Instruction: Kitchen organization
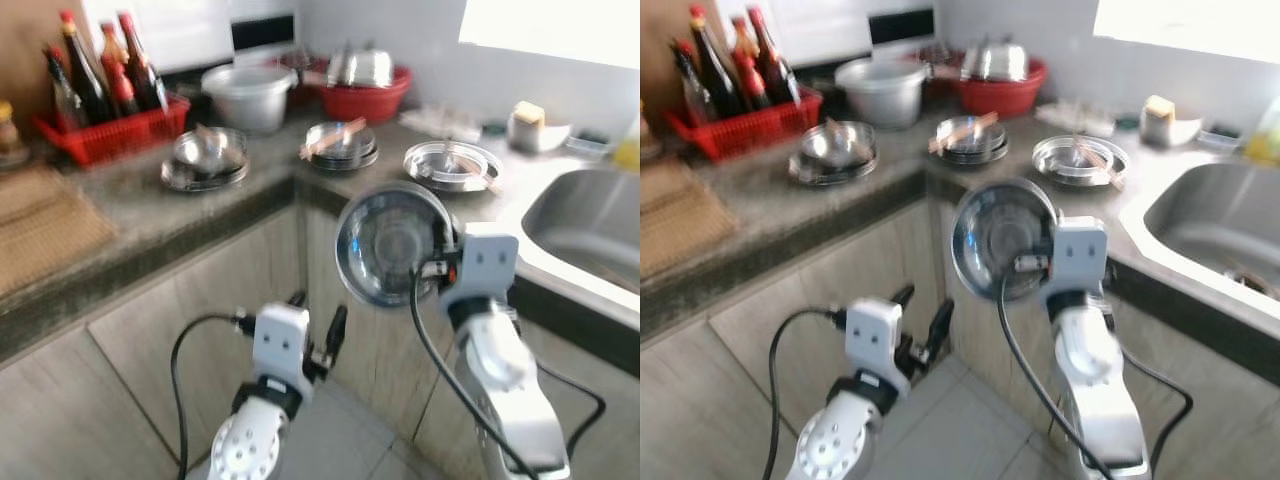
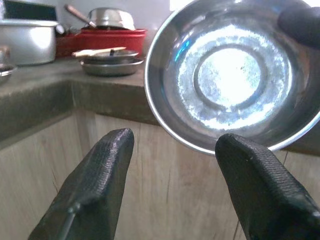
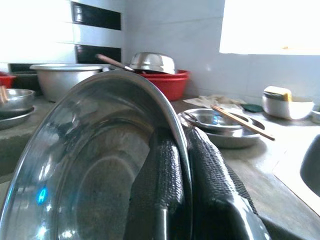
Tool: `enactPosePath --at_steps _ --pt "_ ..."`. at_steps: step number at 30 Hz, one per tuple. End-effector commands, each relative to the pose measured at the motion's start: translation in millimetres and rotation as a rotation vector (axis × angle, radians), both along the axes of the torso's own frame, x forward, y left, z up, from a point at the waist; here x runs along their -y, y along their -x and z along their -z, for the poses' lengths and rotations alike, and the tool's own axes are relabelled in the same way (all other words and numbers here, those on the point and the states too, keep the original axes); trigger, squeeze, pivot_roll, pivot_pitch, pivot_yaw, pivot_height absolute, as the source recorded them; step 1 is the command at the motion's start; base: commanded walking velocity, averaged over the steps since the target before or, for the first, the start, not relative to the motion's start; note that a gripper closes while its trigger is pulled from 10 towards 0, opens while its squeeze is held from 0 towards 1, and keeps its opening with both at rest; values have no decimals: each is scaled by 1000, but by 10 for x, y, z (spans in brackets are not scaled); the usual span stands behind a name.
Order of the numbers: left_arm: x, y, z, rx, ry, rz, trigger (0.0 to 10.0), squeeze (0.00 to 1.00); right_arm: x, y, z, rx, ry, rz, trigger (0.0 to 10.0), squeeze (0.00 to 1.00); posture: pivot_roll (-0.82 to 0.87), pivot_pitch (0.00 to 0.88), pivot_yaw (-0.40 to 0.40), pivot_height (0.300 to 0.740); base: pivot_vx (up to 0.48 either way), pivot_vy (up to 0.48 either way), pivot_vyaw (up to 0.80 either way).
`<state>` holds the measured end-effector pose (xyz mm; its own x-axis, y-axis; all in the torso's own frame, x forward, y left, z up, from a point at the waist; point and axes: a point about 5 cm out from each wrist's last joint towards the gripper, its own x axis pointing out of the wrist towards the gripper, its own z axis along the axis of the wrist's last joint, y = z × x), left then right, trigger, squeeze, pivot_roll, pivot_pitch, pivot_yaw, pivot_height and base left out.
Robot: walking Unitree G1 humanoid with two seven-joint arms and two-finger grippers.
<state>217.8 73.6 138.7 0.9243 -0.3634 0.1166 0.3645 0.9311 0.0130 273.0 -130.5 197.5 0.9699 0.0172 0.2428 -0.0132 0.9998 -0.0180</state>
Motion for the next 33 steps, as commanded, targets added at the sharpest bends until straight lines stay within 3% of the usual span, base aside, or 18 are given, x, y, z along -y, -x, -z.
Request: enactPosePath --at_steps 1,11,23,33 --pt "-39 -1 -13 10 -9 -10 10000 0 -72 13 -87 37 -8 -24 10000 0 87 0 -12 740 0 300 -788" --pt "-34 -16 -17 13 -10 -4 10000 0 -71 7 -100 41 -9 -19 10000 0 85 0 -11 740 0 284 -788" --pt "-28 -25 -24 26 -36 -2 10000 0 -28 -32 -199 71 6 -10 10000 0 81 7 -10 740 0 0 -788" --pt "-18 -32 -22 34 -48 4 10000 0 -9 -63 -342 129 45 -10 10000 0 79 9 -7 740 0 -414 -786"
